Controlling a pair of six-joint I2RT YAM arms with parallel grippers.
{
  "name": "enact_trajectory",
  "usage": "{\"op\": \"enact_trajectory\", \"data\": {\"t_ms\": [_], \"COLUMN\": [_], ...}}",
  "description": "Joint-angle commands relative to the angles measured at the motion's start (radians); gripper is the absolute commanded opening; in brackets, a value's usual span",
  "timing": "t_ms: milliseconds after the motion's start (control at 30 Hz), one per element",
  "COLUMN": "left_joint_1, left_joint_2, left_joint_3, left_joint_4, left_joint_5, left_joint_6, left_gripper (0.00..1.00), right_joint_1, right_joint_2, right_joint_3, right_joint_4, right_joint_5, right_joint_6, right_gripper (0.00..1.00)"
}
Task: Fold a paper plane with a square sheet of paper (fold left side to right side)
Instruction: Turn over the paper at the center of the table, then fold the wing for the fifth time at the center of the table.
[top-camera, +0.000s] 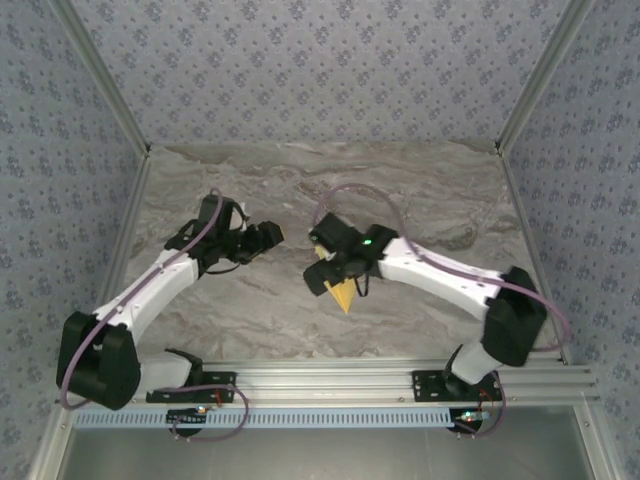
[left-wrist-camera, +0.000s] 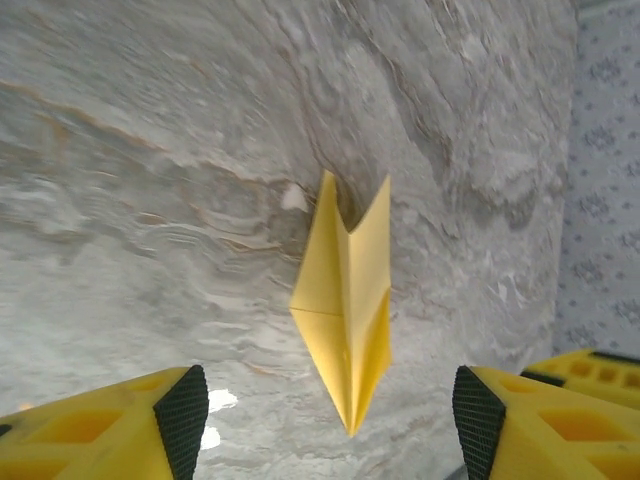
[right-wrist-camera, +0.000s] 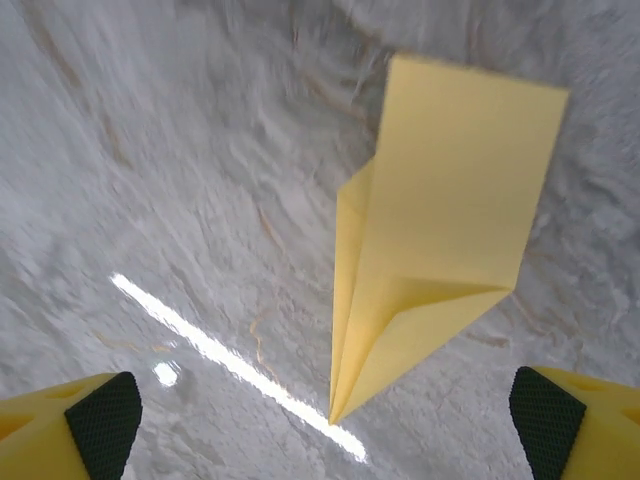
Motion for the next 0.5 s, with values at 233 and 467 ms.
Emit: {"op": "enact_trajectory", "data": {"t_ms": [233,467], "left_joint_1": [-0.141,-0.175], "left_joint_2": [0.292,0.473], "left_joint_3": [0.056,0.137], "left_joint_4": [0.3,0.367], "left_joint_5": [0.091,0.122], "left_joint_6": [-0.084,-0.093], "left_gripper": [0.67,0.64], "right_joint_1": [-0.377,-0.506], "right_joint_2": [-0.293,-0.348], "right_joint_3": [-0.372,-0.484], "right_joint_4": [0.386,0.42], "right_joint_5": [-0.421,-0.535], "right_joint_6": [0.166,0.182], "right_gripper": [1.0,1.0]}}
